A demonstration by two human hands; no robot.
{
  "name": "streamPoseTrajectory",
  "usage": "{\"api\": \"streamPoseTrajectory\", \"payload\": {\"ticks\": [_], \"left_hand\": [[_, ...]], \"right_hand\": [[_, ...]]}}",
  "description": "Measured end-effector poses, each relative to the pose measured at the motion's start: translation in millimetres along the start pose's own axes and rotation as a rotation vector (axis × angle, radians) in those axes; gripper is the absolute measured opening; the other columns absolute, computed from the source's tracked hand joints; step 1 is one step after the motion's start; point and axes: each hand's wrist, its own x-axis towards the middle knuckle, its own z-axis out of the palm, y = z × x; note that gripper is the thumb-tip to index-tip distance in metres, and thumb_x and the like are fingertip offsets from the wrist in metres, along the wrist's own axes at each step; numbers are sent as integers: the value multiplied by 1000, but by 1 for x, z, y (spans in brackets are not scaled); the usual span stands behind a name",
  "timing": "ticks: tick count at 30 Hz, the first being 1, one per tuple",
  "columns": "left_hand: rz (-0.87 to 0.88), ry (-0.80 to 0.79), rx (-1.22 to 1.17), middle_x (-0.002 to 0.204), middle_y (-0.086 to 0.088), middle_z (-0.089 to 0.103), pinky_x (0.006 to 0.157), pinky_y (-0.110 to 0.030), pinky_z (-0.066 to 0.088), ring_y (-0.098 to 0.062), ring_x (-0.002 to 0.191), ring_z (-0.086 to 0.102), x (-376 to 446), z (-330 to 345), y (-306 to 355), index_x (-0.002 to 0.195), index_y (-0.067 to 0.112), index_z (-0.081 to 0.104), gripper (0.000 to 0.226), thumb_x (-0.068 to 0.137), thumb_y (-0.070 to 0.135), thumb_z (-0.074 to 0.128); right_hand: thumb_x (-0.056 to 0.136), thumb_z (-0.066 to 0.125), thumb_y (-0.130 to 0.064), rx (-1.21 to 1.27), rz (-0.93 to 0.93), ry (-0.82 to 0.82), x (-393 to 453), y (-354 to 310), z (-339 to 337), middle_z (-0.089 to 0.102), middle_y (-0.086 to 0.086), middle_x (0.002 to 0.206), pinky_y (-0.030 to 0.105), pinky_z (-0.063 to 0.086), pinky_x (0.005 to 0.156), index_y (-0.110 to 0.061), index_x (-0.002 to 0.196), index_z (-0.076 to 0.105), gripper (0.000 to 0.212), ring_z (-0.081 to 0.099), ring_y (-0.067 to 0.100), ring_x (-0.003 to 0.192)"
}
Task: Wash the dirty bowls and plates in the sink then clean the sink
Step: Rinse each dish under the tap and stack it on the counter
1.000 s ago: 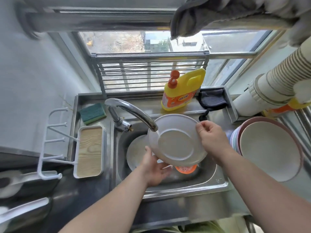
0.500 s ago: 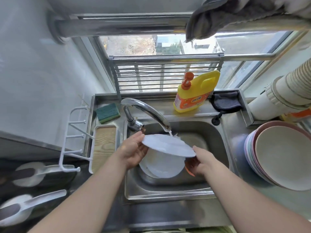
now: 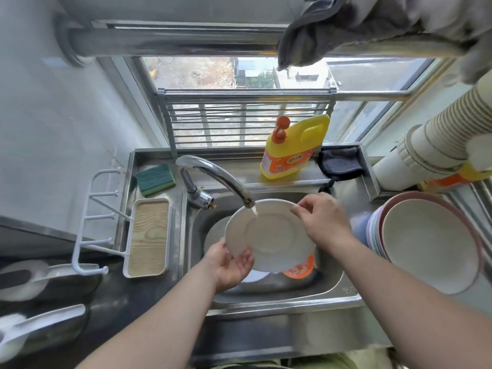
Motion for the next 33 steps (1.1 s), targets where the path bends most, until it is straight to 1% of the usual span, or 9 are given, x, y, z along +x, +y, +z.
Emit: {"api": "streamPoseTrajectory", "payload": {"ticks": [3, 6, 9, 13, 16, 21, 24, 28, 33], "left_hand": [[71, 41, 210, 105, -16, 62, 70, -40, 60, -29, 104, 66, 10, 19, -16, 123, 7, 56, 62, 108, 62, 32], [131, 115, 712, 102, -10, 55, 71, -36, 54, -26, 87, 61, 7, 35, -30, 127, 19, 65, 34, 110, 42, 47], [225, 138, 963, 120, -5, 59, 84, -37, 57, -25, 102, 63, 10, 47, -44, 132, 24, 59, 33, 107, 45, 52], [251, 135, 742, 127, -11, 67, 60, -33, 60, -27, 89, 74, 18, 63, -66, 138, 13, 46, 35, 110, 33, 47], [246, 138, 566, 97, -13, 73, 46, -26, 55, -24, 76, 69, 1, 73, -79, 115, 5, 61, 23, 108, 5, 40], [352, 163, 626, 84, -5, 80, 59, -34, 62, -23, 76, 75, -12, 79, -84, 112, 17, 66, 27, 106, 16, 40], [625, 214, 927, 102, -6, 75, 73, -49, 65, -30, 92, 74, -21, 76, -81, 117, 29, 64, 29, 105, 40, 39], [1149, 291, 1279, 102, 8, 73, 86, -42, 51, -23, 97, 65, -32, 59, -85, 120, 36, 62, 34, 107, 54, 35], [908, 201, 671, 107, 4, 77, 77, -41, 62, -20, 92, 72, -11, 59, -94, 125, 30, 62, 25, 112, 41, 43]], "right_hand": [[102, 60, -44, 9, 75, 54, 1, 9, -18, 53, 2, 99, 35, 37, 82, -24, 89, 61, 24, 45, 23, 96], [106, 53, -43, -5, 183, 75, 4, 22, -38, 58, 8, 95, 36, 34, 77, -16, 96, 61, 30, 55, 32, 98], [106, 54, -39, -51, 303, 37, 7, 35, -57, 67, 17, 106, 38, 38, 80, -12, 99, 62, 29, 60, 38, 107], [97, 64, -27, 78, 487, -84, 11, 63, -59, 70, 26, 103, 50, 59, 82, 0, 93, 64, 28, 68, 45, 95], [101, 54, -3, 402, 656, -133, -3, 71, -57, 66, 22, 93, 50, 62, 50, -1, 94, 59, 8, 69, 35, 74], [100, 34, 3, 520, 805, -232, -38, 102, -25, 70, 20, 96, 32, 54, 44, -5, 110, 60, 29, 69, 31, 73], [97, 40, -17, 542, 775, -250, -60, 120, 9, 71, 24, 104, 38, 56, 54, -5, 103, 66, 29, 70, 34, 75], [93, 38, -46, 545, 622, -129, -71, 119, 40, 65, 15, 92, 59, 61, 63, -23, 91, 55, 28, 67, 42, 79], [110, 40, -36, 406, 321, 178, -58, 62, -32, 53, -2, 75, 41, 35, 71, -19, 95, 51, 25, 52, 33, 80]]}}
